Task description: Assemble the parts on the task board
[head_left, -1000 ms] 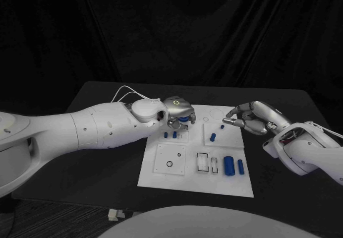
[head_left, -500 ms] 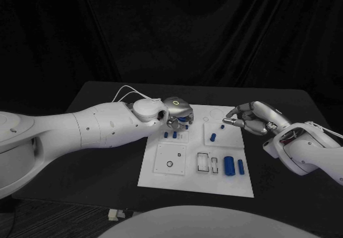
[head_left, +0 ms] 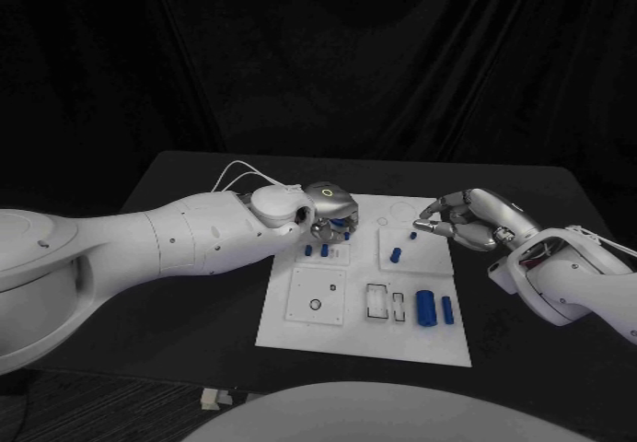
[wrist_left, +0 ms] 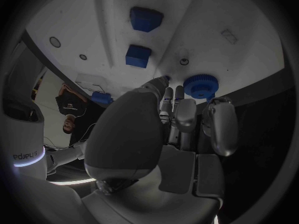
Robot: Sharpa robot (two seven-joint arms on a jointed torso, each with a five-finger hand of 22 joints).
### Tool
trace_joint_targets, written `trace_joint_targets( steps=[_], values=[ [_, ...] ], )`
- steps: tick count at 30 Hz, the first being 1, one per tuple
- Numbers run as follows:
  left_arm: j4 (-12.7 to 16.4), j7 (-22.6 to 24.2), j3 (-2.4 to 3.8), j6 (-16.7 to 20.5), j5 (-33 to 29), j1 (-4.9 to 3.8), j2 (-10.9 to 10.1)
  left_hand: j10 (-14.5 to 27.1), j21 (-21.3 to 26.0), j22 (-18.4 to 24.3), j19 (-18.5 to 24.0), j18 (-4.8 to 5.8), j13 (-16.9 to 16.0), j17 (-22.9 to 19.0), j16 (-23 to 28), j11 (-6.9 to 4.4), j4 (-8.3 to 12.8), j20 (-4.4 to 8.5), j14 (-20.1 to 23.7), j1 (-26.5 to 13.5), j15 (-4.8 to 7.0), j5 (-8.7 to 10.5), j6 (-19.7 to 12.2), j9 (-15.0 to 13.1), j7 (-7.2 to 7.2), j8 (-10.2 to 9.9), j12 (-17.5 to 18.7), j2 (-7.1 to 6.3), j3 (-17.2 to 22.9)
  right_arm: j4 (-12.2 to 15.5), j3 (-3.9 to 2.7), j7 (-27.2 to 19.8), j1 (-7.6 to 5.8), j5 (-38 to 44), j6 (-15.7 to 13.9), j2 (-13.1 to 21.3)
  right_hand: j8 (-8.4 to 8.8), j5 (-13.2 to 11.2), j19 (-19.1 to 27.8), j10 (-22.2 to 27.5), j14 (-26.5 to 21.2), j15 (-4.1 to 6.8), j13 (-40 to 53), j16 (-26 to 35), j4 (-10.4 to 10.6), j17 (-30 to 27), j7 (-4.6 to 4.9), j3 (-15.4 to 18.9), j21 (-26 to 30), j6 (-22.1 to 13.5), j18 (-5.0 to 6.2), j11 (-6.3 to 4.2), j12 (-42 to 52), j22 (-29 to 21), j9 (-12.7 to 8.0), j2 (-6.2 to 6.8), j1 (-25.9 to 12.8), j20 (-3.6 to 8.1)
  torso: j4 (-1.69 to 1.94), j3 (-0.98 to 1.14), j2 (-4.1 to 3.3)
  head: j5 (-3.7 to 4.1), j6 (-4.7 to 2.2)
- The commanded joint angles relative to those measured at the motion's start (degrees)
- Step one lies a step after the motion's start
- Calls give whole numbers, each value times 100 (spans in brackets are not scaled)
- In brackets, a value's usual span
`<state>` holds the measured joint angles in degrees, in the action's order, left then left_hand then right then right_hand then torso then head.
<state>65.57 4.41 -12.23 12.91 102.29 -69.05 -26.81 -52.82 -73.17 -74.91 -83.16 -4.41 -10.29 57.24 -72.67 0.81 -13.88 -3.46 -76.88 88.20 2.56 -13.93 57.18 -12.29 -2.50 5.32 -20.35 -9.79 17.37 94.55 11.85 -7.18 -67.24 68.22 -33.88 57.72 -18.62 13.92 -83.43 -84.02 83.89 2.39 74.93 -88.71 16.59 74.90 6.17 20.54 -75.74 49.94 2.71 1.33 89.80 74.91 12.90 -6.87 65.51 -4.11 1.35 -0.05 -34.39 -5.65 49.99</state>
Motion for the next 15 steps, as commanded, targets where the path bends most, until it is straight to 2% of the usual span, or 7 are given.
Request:
trace_joint_targets(
  steps=[1,15],
  values=[
    [-39,69,6,-14,13,23,39,-70,35,-1034,1,80,3,-16,22,0,2,20,42,-43,13,6,85,-18,-15,51,47,-57,62,10,-3,47,15,31,34,9,-1,12,32,-532,531,-13,1414,19,-6,1186,-20,26,19,33,79,17,-36,1045,0,-30,42,4,3,0,0,18,1],
    [-86,140,6,12,13,77,82,-234,38,-1034,1,80,-14,-57,29,-17,47,22,41,-84,21,92,195,-64,-16,120,55,-49,139,8,-3,83,16,31,49,6,-1,20,36,-524,528,-12,1402,23,-8,1176,-21,25,29,33,81,16,-43,1042,0,-33,53,5,-1,-2,-2,17,1]
  ],
)
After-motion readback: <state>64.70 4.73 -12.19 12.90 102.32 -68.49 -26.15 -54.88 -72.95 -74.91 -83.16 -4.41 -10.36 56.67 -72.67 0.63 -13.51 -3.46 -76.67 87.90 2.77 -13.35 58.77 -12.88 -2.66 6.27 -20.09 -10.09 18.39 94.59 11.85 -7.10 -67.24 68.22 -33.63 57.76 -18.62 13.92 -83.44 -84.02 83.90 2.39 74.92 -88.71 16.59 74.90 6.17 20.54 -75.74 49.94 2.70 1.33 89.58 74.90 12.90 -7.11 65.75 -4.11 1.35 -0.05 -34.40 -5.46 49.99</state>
